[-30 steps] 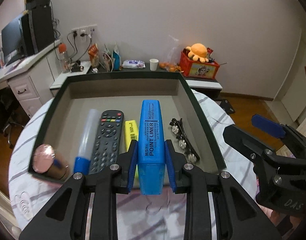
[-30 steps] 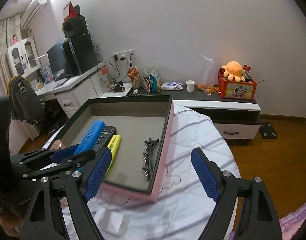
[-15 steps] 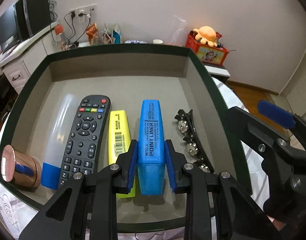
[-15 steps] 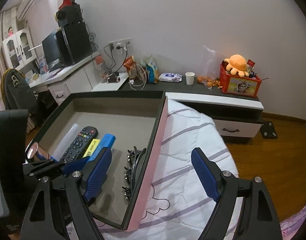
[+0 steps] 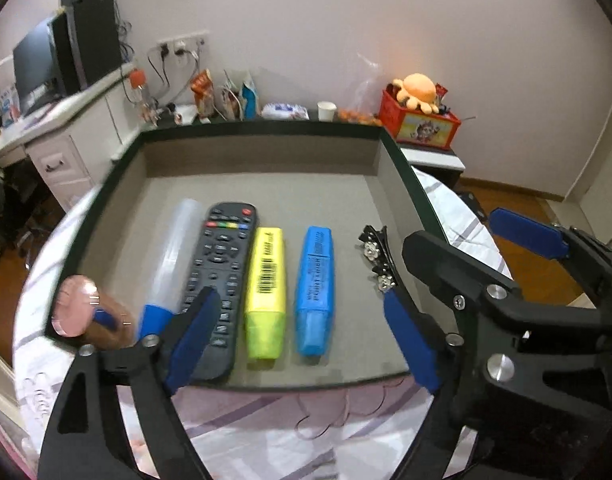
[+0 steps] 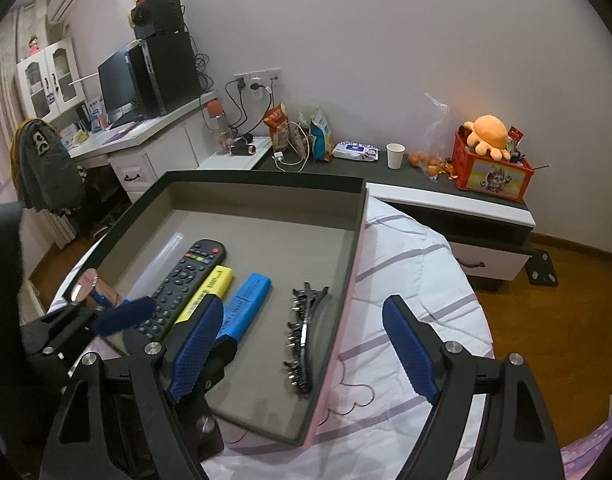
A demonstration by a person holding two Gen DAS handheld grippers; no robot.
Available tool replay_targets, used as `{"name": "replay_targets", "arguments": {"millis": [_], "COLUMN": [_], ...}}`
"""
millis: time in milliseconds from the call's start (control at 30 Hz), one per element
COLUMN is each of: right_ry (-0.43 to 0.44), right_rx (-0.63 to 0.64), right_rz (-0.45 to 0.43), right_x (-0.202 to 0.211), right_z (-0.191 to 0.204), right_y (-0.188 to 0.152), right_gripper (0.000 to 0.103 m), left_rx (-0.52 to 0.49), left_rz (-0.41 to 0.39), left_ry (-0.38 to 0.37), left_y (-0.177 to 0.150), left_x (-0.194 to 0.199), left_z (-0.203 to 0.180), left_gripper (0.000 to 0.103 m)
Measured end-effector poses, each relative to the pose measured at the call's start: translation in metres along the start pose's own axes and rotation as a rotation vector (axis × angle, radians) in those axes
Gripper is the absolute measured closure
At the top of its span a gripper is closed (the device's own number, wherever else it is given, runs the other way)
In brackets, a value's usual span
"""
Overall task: Organize rigid objects
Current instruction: 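Open the left gripper and withdraw it from the box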
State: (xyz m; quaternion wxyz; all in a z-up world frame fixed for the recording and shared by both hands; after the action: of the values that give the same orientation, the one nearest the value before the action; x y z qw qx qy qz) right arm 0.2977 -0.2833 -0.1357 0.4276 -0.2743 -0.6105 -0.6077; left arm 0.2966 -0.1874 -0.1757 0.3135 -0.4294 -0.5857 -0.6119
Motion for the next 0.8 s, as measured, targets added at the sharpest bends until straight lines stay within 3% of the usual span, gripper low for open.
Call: {"name": "replay_targets", "arguments": {"millis": [267, 800], "right_ry": [-0.018, -0.049], "right_rx": [0.019, 0.007], "right_rz": [-0.025, -0.094], "right_x": [0.026, 0.091], "right_z": [0.022, 0.059], "right_y": [-0.005, -0.046], "right_gripper": [0.019, 0.02], "left_rx": [0.001, -0.011], "left_rz": [-0.055, -0.217], "left_ry": [0.02, 0.193], "left_y": [-0.018, -0.074], "left_x": [0.039, 0.126], "left_z": [0.016, 0.076], "left_gripper": [0.009, 0.0]}}
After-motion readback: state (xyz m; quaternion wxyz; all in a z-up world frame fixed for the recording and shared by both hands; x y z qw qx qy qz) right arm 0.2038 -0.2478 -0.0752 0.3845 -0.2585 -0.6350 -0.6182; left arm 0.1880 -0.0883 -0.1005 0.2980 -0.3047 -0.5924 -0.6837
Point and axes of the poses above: each gripper's, at about its wrist camera, not at the fingertips, and x roughly against the way its jaws point, z to its left, y to its top, the point moved 7 cm from there along -x, roughly the way its jaws point, and after that the axes turned 14 degrees about z, right-handed, at the moved point
